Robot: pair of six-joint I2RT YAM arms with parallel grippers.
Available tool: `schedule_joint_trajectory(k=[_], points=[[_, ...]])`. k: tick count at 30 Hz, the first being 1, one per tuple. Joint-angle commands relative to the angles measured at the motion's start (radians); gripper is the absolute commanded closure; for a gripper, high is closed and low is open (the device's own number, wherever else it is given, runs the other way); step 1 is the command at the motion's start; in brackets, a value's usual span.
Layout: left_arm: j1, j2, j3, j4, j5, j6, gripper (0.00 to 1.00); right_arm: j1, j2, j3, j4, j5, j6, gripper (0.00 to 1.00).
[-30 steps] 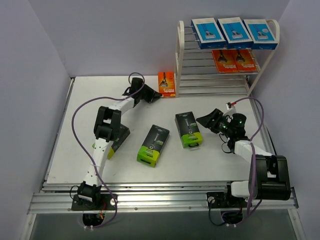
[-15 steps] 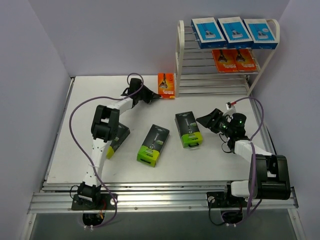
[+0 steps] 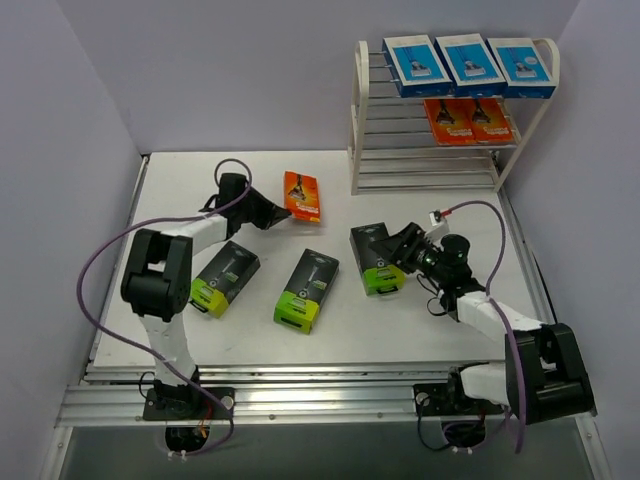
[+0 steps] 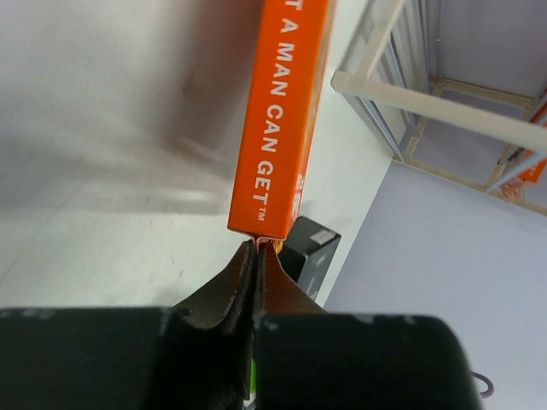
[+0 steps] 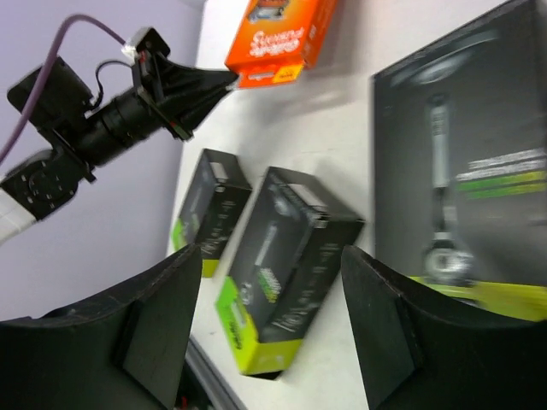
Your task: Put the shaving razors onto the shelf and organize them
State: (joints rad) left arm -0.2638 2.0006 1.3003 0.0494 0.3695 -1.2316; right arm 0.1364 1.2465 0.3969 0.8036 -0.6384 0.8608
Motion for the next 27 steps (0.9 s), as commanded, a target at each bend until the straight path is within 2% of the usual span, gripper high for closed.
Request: schedule_joint_trajectory(k=[1, 4, 7, 11, 14, 19, 27], points=[[0.018, -0.185, -0.134, 0.056, -0.014, 0.041, 0.98, 0.141, -0.079, 0.0, 0.071, 0.126, 0.119, 0.39], [0.028, -0.305, -0.26, 0.069, -0.038, 0.05, 0.98, 0.292, -0.113, 0.02, 0.036, 0.256, 0.159, 0.37], [0.032, -0.406, -0.347, 0.038, -0.067, 0.049, 0.98, 0.393, -0.114, 0.019, 0.045, 0.392, 0.263, 0.36], [0.034, -0.497, -0.413, 0.026, -0.087, 0.04, 0.98, 0.596, -0.096, 0.023, 0.04, 0.595, 0.374, 0.34], [0.032, -0.534, -0.44, 0.023, -0.081, 0.041, 0.98, 0.692, -0.036, 0.046, 0.068, 0.702, 0.426, 0.31], [0.032, -0.568, -0.467, -0.005, -0.061, 0.04, 0.98, 0.749, 0.103, 0.08, 0.167, 0.761, 0.529, 0.27], [0.034, -0.602, -0.499, -0.048, -0.044, 0.13, 0.98, 0.749, 0.31, 0.161, 0.322, 0.793, 0.623, 0.26]])
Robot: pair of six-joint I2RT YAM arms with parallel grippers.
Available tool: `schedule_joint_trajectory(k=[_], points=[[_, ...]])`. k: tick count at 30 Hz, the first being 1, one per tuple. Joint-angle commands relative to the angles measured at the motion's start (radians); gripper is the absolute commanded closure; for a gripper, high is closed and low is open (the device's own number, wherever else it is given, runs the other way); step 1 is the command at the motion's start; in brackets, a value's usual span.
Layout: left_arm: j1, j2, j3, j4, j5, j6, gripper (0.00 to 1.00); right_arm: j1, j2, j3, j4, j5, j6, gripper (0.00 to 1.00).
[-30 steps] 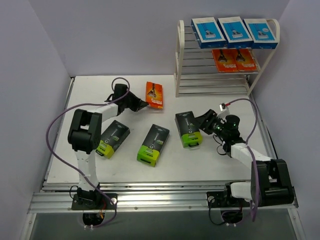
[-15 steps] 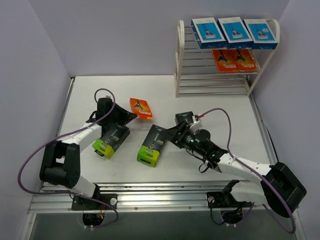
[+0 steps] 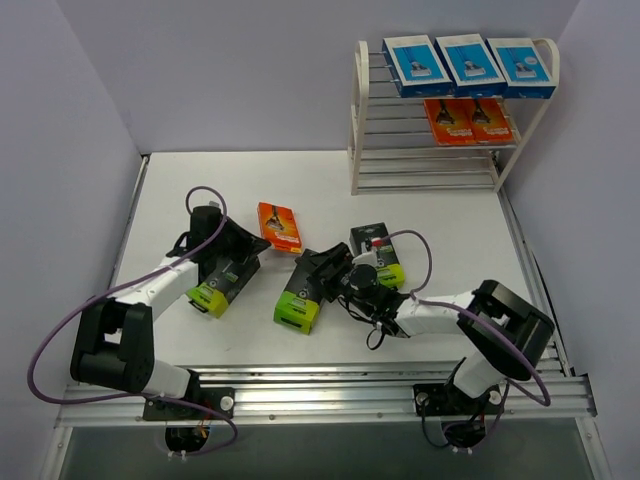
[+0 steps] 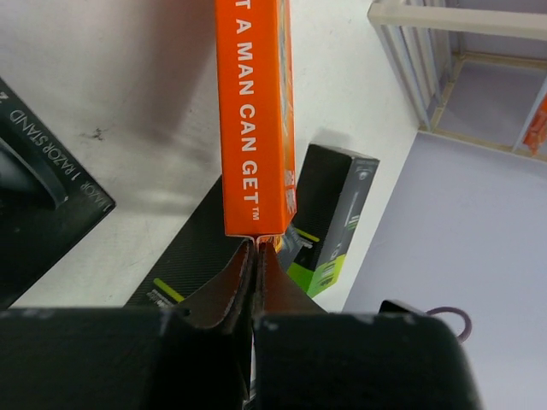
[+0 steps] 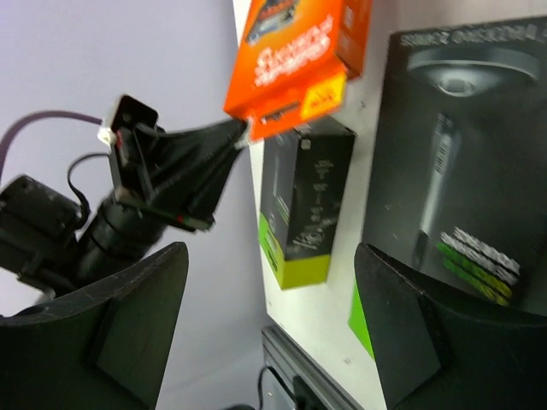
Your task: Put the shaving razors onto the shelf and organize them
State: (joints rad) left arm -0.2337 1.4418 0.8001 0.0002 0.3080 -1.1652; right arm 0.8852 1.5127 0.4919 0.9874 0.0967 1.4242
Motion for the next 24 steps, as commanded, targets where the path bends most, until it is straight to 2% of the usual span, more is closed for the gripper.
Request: schedule_joint_trajectory(k=[1, 11, 24], points=[[0.004, -0.041, 0.002, -0.037, 0.022, 0.076, 0.98, -0.008, 0.067, 0.098, 0.146, 0.051, 0.064, 0.26], [0.004, -0.078, -0.009, -0.068, -0.01, 0.145, 0.98, 0.003, 0.309, 0.24, 0.272, 0.015, 0.171, 0.28], [0.02, -0.107, 0.005, -0.062, -0.007, 0.159, 0.98, 0.026, 0.369, 0.263, 0.267, 0.037, 0.258, 0.25]])
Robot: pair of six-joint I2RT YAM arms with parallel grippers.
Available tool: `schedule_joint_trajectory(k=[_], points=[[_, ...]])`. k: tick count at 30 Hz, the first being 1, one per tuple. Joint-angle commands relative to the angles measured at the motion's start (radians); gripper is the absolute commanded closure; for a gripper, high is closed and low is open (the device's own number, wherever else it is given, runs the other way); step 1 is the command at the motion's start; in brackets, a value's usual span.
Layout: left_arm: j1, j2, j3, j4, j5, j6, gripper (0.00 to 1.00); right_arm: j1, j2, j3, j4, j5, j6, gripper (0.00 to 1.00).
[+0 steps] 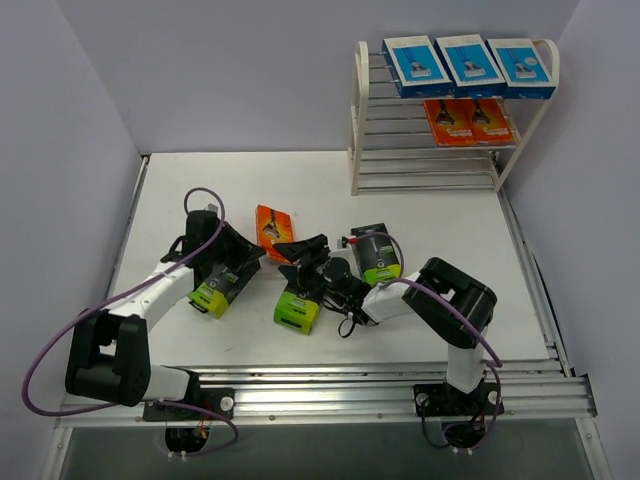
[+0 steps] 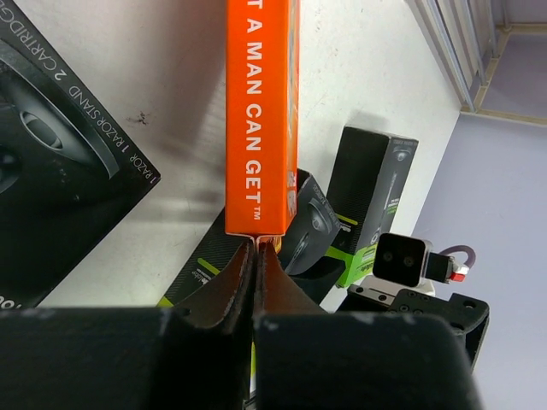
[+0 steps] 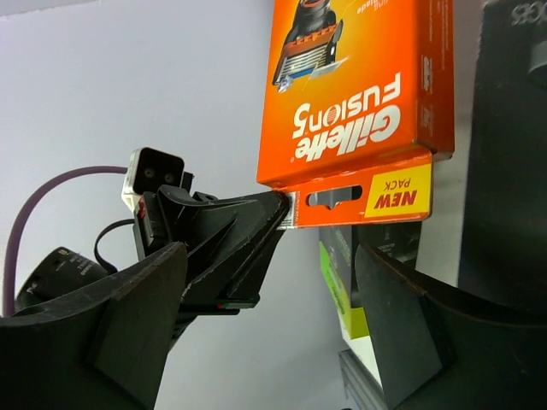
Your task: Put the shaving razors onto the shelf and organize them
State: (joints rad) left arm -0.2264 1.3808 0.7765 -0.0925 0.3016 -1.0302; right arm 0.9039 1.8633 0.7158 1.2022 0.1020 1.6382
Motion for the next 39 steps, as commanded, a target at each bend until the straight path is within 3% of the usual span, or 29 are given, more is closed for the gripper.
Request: schedule_joint_trajectory(k=[1, 9, 25, 32, 39], points=[[0.015, -0.051, 0.029, 0.039, 0.005, 0.028, 0.98, 0.006, 0.034, 0.045, 0.056, 0.031, 0.063, 0.25], [0.012, -0.12, -0.017, 0.166, 0.03, 0.018, 0.98, 0.007, 0.066, 0.088, 0.071, 0.039, 0.106, 0.25], [-0.016, -0.247, -0.121, 0.189, -0.009, -0.022, 0.98, -0.013, 0.039, 0.102, 0.046, 0.114, 0.153, 0.29], [-0.016, -0.292, -0.172, 0.165, -0.024, -0.03, 0.98, -0.01, 0.051, 0.123, 0.054, 0.116, 0.153, 0.43], [-0.024, -0.284, -0.2, 0.183, 0.002, -0.028, 0.98, -0.002, 0.071, 0.14, 0.066, 0.101, 0.155, 0.49]])
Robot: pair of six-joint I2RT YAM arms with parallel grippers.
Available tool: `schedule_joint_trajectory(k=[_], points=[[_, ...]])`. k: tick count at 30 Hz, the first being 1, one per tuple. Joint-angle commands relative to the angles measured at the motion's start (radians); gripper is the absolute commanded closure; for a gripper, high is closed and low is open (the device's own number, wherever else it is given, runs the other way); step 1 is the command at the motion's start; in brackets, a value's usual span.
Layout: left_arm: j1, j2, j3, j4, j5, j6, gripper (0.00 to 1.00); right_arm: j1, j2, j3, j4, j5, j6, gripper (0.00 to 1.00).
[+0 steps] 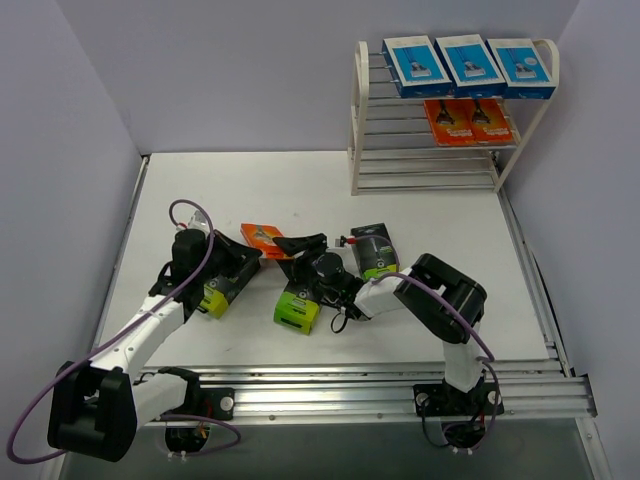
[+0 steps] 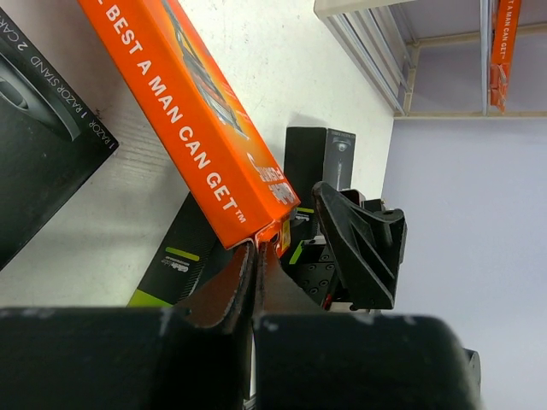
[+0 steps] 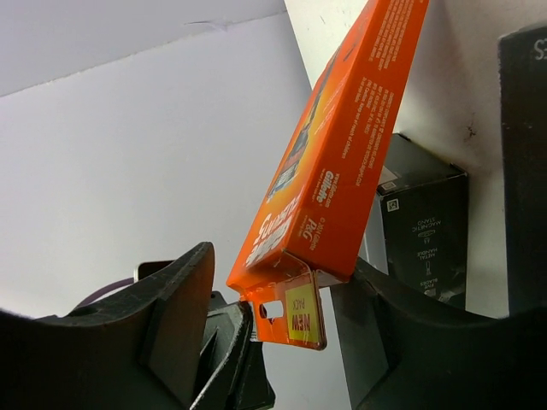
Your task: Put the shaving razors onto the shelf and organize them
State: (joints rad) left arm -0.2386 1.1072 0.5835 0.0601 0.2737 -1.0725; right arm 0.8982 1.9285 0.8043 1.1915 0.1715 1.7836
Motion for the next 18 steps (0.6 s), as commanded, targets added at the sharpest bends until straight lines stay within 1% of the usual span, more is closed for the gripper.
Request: schedule_joint_trajectory(k=[1, 8, 13, 18], points=[[-0.014, -0.017, -0.008, 0.035, 0.032, 0.017, 0.98, 0.004, 0.009, 0.052, 0.082, 0.023, 0.01, 0.49], [-0.028, -0.038, -0.024, 0.017, 0.036, 0.023, 0.98, 0.004, 0.02, 0.041, 0.077, 0.01, 0.005, 0.58], [-0.037, -0.052, -0.04, 0.006, 0.045, 0.025, 0.98, 0.001, 0.029, 0.039, 0.094, 0.005, 0.007, 0.59], [-0.048, -0.061, -0.056, -0.002, 0.041, 0.039, 0.98, -0.001, 0.035, 0.041, 0.115, -0.006, 0.004, 0.67]])
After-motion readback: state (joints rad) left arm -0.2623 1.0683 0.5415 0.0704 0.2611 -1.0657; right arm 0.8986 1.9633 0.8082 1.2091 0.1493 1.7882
